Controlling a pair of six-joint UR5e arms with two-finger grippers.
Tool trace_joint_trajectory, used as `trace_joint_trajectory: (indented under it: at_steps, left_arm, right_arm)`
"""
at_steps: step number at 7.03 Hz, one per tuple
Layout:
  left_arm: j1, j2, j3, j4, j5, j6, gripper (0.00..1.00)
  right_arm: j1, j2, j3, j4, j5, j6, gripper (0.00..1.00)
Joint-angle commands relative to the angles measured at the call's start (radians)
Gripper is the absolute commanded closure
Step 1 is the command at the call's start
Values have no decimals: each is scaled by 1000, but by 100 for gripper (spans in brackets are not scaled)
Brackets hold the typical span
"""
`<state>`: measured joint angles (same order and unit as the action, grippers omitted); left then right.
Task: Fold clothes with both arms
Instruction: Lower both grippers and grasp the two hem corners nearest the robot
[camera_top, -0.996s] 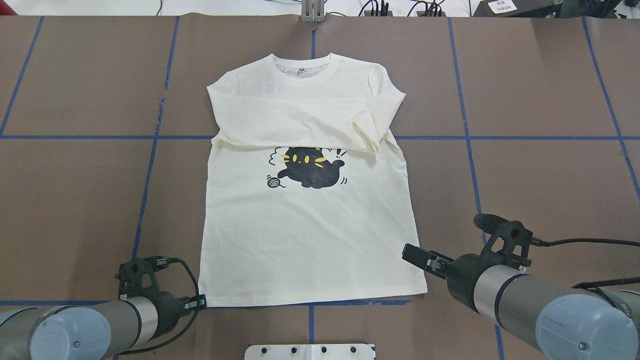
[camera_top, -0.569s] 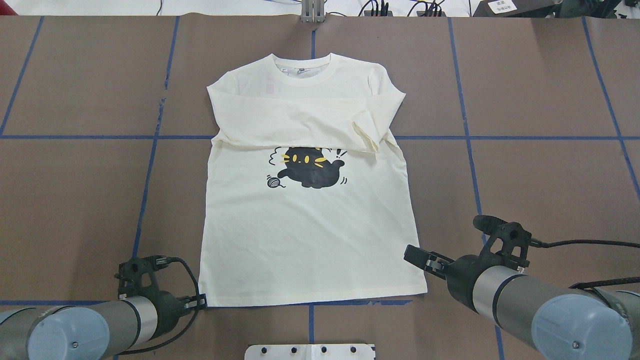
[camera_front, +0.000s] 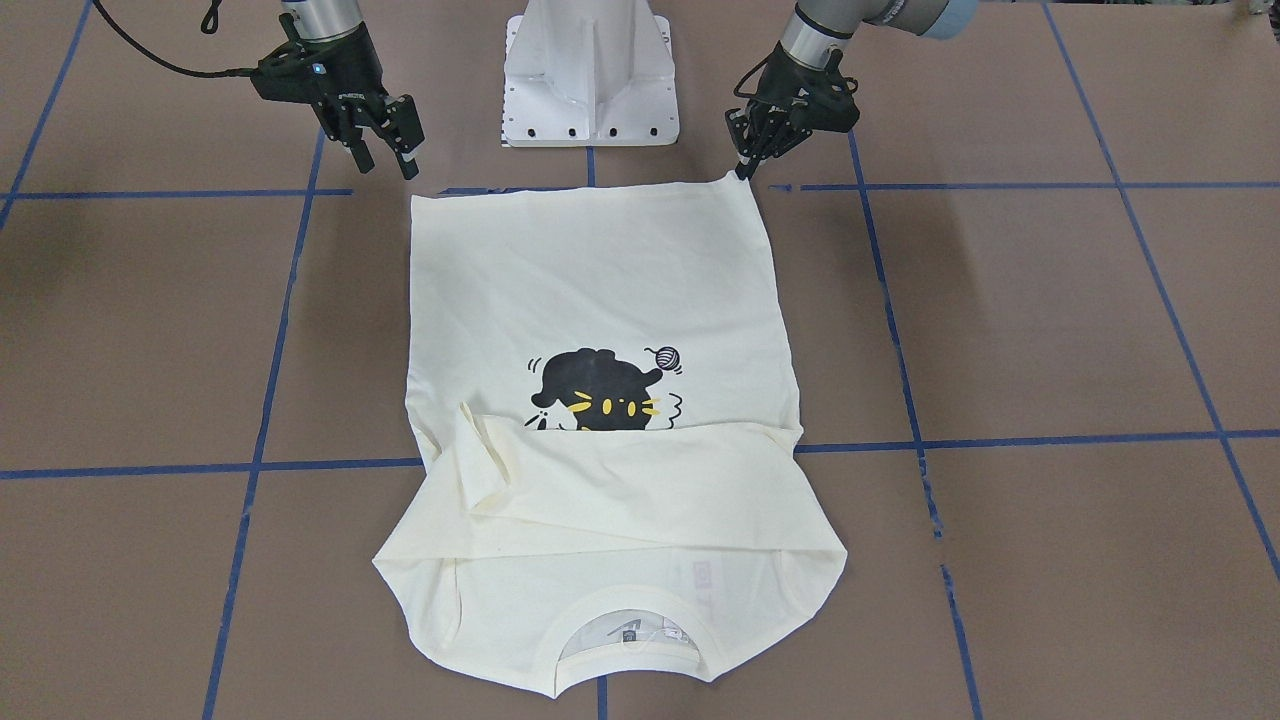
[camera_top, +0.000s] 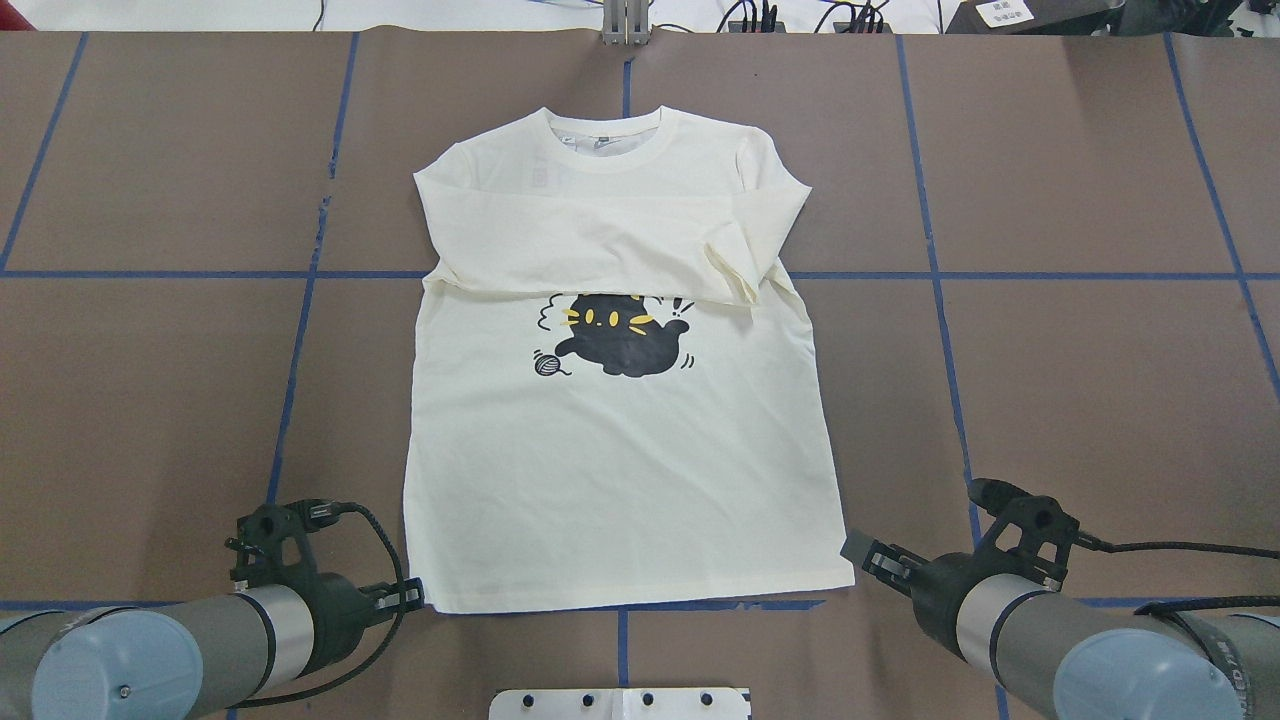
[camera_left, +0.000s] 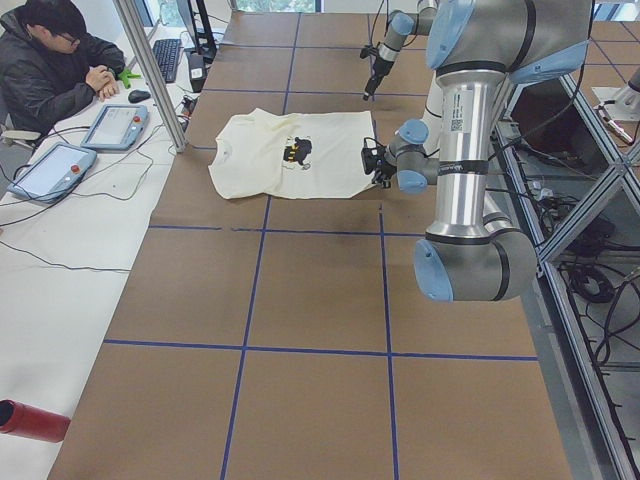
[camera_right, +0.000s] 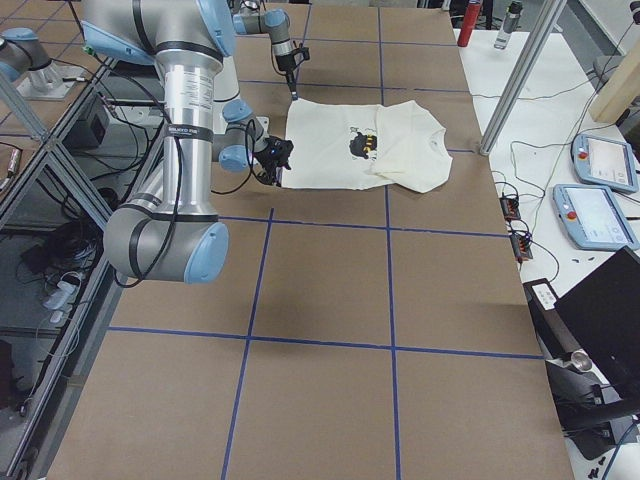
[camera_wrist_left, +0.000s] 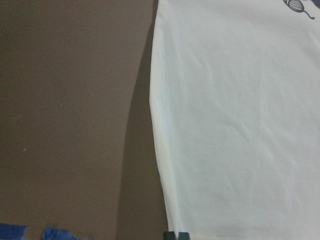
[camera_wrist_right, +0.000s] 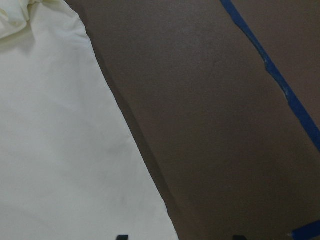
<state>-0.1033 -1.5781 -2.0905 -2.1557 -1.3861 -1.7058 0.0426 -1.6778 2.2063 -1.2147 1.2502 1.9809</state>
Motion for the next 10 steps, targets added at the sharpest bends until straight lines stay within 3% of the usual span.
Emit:
trace_joint_trajectory:
  at_steps: [1,3,10]
  left_arm:
    - [-1,3,-3,0,25,0,100]
    - [-1,7,-20,0,30,0,100]
    - [-4,12,-33,2,30,2,100]
  right_arm:
    - [-7,45,-48,0,-18,3,39]
    - [-7,112,-111,0,-20,3,40]
    - [-30,104,-125,-6,-29,3,47]
